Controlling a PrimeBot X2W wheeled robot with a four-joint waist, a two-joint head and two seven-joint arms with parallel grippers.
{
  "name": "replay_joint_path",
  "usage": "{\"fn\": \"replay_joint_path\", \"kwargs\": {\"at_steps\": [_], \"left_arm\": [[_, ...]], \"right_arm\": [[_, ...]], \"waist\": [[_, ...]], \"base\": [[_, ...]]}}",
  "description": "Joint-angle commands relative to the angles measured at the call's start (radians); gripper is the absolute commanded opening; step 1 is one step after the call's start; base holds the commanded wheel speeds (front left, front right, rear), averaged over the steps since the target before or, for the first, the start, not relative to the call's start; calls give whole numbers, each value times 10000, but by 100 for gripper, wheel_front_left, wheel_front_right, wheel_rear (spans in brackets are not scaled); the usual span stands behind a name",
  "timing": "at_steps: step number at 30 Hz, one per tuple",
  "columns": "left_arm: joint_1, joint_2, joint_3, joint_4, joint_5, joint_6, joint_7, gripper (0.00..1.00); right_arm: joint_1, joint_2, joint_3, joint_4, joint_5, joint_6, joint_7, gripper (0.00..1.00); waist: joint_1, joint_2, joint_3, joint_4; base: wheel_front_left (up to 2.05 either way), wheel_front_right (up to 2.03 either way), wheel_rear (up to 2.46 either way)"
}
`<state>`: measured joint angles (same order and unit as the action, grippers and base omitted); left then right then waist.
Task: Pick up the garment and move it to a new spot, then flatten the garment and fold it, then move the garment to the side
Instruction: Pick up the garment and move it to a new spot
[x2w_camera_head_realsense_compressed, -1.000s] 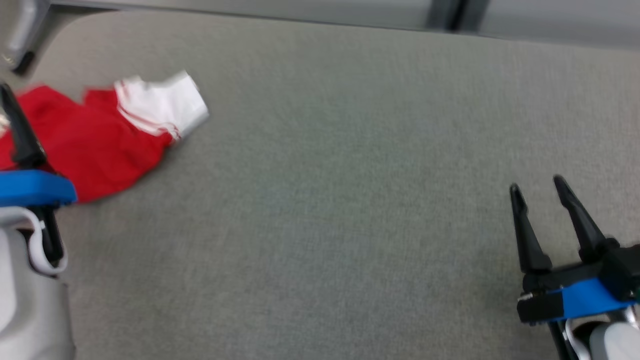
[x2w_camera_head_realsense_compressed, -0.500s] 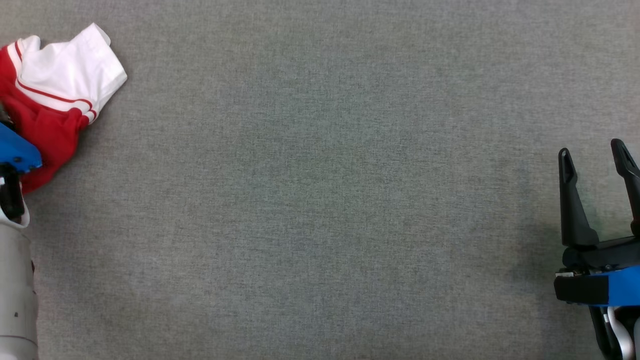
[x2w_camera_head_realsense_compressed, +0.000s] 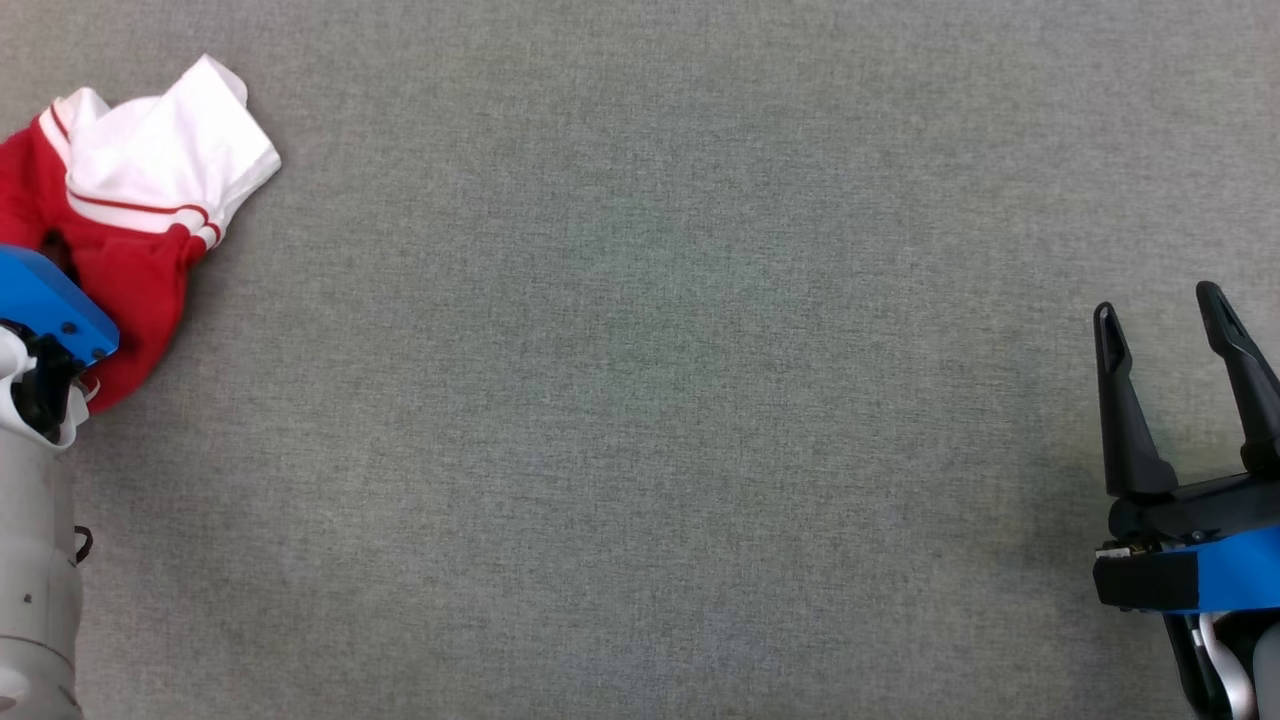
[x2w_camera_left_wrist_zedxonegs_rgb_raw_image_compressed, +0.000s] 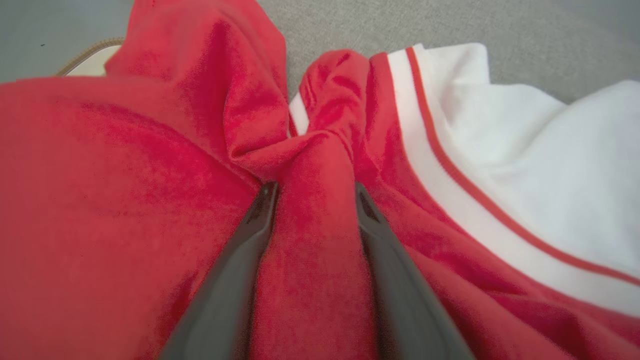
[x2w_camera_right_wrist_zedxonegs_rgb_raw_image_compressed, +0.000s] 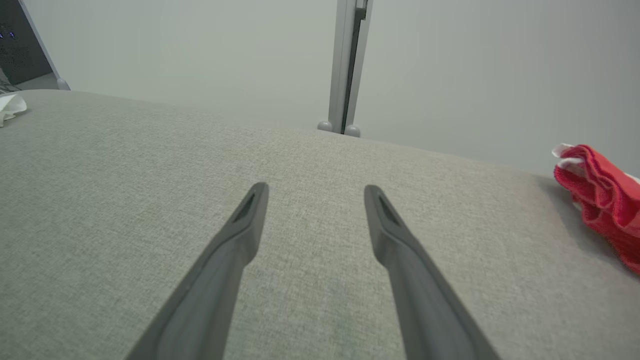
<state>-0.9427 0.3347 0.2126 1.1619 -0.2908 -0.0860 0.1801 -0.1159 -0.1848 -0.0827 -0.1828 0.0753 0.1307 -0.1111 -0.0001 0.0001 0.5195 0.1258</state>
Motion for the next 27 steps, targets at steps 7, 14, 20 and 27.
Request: {"fn": "replay_joint_path", "kwargs": {"at_steps": [7, 14, 20, 27], "left_arm": [[181, -168, -101, -173, -77, -58, -909, 0], [-275, -143, -603, -1053, 78, -335, -2417, 0], [-802, -173, -1497, -2163, 181, -469, -3282, 0], [-1190, -423, -3108, -4304, -293, -472, -3429, 0]], "right_arm": [[53, 77, 1, 352, 150, 2, -222, 100], [-12, 362, 376, 949, 246, 2, -551, 100], [43, 669, 618, 1643, 425, 2, -892, 100], [163, 1013, 874, 2270, 565, 2, -1216, 100]], "waist": [[1, -1, -530, -274], [1, -1, -1399, -595], [1, -1, -2216, -1142], [1, -1, -2788, -2147]], "base": [[0, 0, 0], [0, 0, 0], [0, 0, 0], [0, 0, 0]]}}
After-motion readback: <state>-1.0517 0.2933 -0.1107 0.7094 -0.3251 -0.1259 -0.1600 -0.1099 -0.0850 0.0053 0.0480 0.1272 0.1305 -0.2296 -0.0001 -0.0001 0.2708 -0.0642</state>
